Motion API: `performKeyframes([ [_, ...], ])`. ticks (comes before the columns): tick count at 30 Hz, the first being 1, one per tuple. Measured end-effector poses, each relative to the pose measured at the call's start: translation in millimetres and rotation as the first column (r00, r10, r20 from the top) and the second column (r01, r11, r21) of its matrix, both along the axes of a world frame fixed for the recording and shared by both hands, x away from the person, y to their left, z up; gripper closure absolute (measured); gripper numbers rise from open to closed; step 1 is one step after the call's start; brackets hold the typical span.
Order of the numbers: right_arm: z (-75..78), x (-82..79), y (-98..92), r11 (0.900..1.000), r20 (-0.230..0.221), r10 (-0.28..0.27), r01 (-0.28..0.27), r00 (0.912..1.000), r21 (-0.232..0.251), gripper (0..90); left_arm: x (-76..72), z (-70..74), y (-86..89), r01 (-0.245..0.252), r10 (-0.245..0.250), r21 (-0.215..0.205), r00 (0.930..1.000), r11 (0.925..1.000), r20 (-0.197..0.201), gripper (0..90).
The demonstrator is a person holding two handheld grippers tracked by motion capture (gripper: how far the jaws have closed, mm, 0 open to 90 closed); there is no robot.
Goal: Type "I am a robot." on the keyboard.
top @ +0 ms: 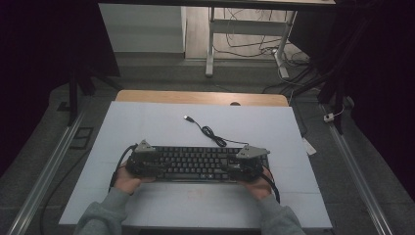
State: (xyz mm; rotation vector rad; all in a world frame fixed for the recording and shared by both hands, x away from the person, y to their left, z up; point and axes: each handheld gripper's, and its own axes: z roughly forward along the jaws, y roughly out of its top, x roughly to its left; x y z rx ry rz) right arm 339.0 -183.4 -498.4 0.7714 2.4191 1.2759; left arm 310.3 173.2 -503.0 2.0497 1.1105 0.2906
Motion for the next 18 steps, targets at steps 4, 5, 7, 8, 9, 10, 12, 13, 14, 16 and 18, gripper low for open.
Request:
performKeyframes([
  [4, 1.8, 1.6, 7.4, 1.000, 0.001, 0.000, 0.000, 1.0000, 0.004, 50.0, -0.1, 0.1, 0.2, 0.000, 0.000, 0.000, 1.0000, 1.0000, 0.001, 39.9],
  [5, 1.9, 2.2, 9.4, 1.000, 0.002, 0.002, -0.002, 1.0000, 0.005, 50.1, -0.1, 0.1, 0.3, -0.002, 0.002, 0.001, 1.0000, 1.0000, 0.003, 39.9],
  [7, 2.0, 3.2, 13.3, 1.000, 0.000, 0.006, -0.006, 1.0000, -0.002, 50.4, -0.1, 0.3, 0.5, -0.005, 0.005, 0.002, 1.0000, 1.0000, 0.006, 39.9],
  [8, 1.7, 3.7, 15.3, 1.000, -0.001, 0.007, -0.007, 1.0000, -0.001, 50.6, -0.1, 0.3, 0.6, -0.006, 0.006, 0.001, 1.0000, 1.0000, 0.007, 39.9],
  [9, 1.6, 4.4, 17.3, 1.000, 0.000, 0.009, -0.009, 1.0000, -0.005, 51.0, 0.0, 0.4, 0.8, -0.006, 0.006, 0.001, 1.0000, 1.0000, 0.007, 39.9],
  [10, 1.3, 5.3, 19.1, 1.000, 0.000, 0.012, -0.012, 0.9999, -0.007, 51.7, 0.0, 0.3, 0.8, -0.006, 0.006, 0.001, 1.0000, 1.0000, 0.007, 39.9],
  [12, 0.4, 7.0, 23.4, 1.000, -0.002, 0.012, -0.012, 0.9999, -0.009, 53.7, 0.1, 0.2, 0.7, -0.008, 0.008, 0.002, 0.9999, 1.0000, 0.007, 39.8],
  [13, -0.1, 8.1, 25.4, 1.000, -0.006, 0.014, -0.015, 0.9999, -0.015, 55.1, 0.1, 0.2, 0.6, -0.008, 0.008, 0.002, 0.9999, 1.0000, 0.007, 39.8],
  [14, -0.5, 8.8, 27.6, 1.000, -0.009, 0.015, -0.015, 0.9999, -0.022, 57.5, 0.1, 0.1, 0.5, -0.008, 0.008, 0.002, 0.9999, 1.0000, 0.007, 39.8],
  [16, -1.2, 10.2, 31.5, 0.999, -0.015, 0.025, -0.025, 0.9996, -0.020, 63.0, 0.0, 0.2, 0.4, -0.006, 0.006, 0.003, 1.0000, 1.0000, 0.005, 39.8],
  [18, -0.8, 11.4, 34.9, 0.999, -0.018, 0.032, -0.033, 0.9993, -0.025, 69.8, 0.0, 0.1, 0.2, -0.006, 0.006, 0.003, 1.0000, 1.0000, 0.005, 39.8],
])
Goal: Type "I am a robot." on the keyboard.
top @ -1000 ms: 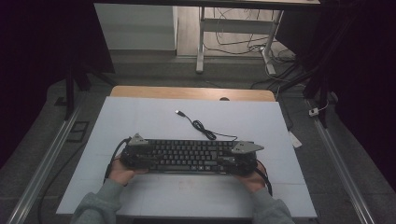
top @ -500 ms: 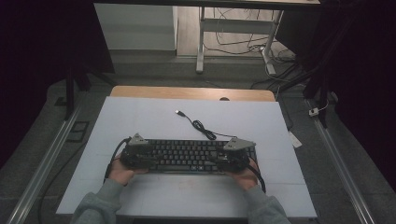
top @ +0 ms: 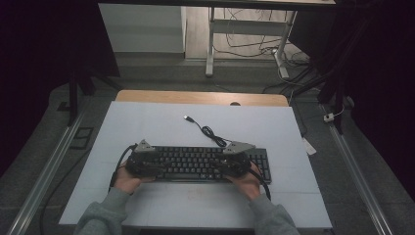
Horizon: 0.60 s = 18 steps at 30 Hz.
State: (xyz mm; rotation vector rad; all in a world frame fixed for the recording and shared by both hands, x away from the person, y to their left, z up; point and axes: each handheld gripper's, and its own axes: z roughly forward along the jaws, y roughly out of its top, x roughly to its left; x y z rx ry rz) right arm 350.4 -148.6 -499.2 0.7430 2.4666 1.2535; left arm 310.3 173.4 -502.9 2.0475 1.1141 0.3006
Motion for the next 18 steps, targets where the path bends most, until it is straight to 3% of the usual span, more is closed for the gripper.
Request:
performKeyframes([
  [7, 0.0, 5.6, 13.6, 1.000, -0.012, 0.028, -0.028, 0.9995, -0.005, 89.4, -0.1, -0.3, -0.4, 0.001, -0.001, 0.004, 1.0000, 1.0000, 0.001, 39.7],
  [18, -5.7, 14.4, 31.0, 0.999, -0.031, 0.038, -0.039, 0.9988, -0.022, 89.5, -0.8, -0.1, -1.2, 0.002, -0.002, 0.010, 1.0000, 0.9999, 0.001, 39.5],
])
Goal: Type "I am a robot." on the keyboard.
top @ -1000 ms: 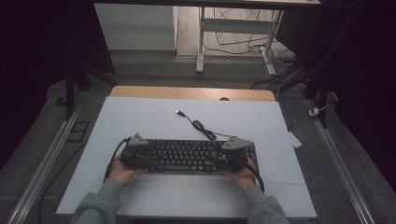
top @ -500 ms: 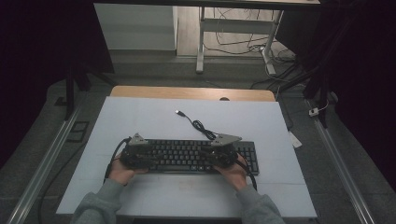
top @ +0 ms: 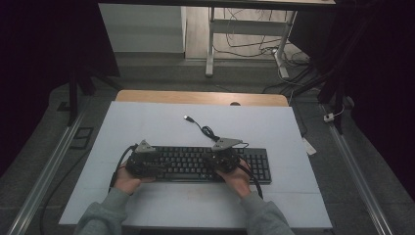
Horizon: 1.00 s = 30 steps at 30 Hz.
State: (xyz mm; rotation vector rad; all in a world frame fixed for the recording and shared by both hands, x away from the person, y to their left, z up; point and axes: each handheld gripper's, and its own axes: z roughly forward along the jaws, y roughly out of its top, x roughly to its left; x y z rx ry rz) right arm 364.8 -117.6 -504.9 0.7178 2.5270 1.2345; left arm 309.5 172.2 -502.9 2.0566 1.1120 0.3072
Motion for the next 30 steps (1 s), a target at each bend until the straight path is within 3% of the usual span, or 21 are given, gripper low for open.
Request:
performKeyframes([
  [8, -8.3, 9.1, 11.9, 1.000, -0.027, -0.017, 0.016, 0.9995, -0.023, 89.5, -0.1, -0.2, -0.4, -0.001, 0.001, 0.001, 1.0000, 1.0000, 0.001, 39.3],
  [30, -13.1, 11.1, 20.7, 0.999, -0.026, -0.008, 0.006, 0.9996, -0.048, 89.6, -0.3, -0.9, -0.4, 0.002, -0.002, 0.009, 1.0000, 1.0000, 0.001, 39.0],
])
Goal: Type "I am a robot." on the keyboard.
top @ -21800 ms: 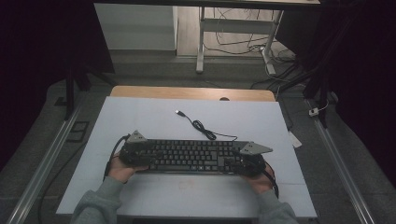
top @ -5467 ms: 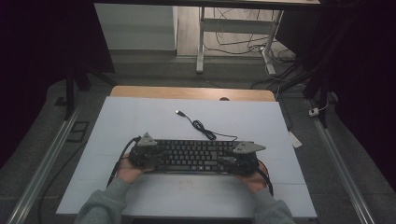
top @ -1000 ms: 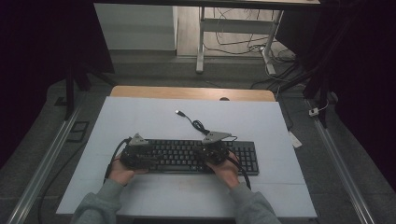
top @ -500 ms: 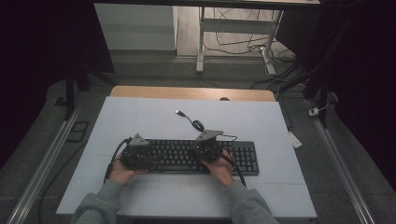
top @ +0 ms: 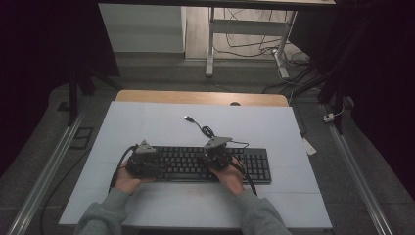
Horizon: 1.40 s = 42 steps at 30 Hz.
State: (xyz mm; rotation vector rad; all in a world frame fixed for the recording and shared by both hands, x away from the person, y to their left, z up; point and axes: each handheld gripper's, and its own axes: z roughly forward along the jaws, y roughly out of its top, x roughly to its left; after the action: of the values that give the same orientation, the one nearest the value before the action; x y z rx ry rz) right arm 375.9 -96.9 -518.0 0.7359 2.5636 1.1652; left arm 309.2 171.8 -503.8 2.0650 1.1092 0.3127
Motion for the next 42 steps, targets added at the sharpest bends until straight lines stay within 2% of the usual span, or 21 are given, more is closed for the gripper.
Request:
performKeyframes([
  [5, 0.2, -0.3, -0.5, 1.000, 0.002, -0.001, 0.001, 1.0000, -0.006, 89.7, 0.3, -0.4, -0.1, 0.000, 0.000, 0.001, 1.0000, 1.0000, -0.001, 38.9],
  [13, 9.2, -4.2, -8.0, 0.999, 0.025, -0.002, 0.001, 0.9997, 0.050, 89.6, 0.2, -0.2, 0.7, -0.001, 0.001, 0.002, 1.0000, 1.0000, 0.001, 38.9],
  [29, 19.0, -11.6, -33.4, 0.997, 0.040, -0.021, 0.017, 0.9990, 0.077, 89.4, 0.3, -0.3, 1.1, -0.002, 0.002, 0.004, 1.0000, 1.0000, 0.003, 38.6],
  [42, 22.8, -21.0, -65.1, 0.994, 0.053, -0.066, 0.061, 0.9964, 0.091, 62.8, 1.7, -1.2, 2.3, -0.005, 0.005, 0.005, 1.0000, 1.0000, 0.001, 38.2],
])
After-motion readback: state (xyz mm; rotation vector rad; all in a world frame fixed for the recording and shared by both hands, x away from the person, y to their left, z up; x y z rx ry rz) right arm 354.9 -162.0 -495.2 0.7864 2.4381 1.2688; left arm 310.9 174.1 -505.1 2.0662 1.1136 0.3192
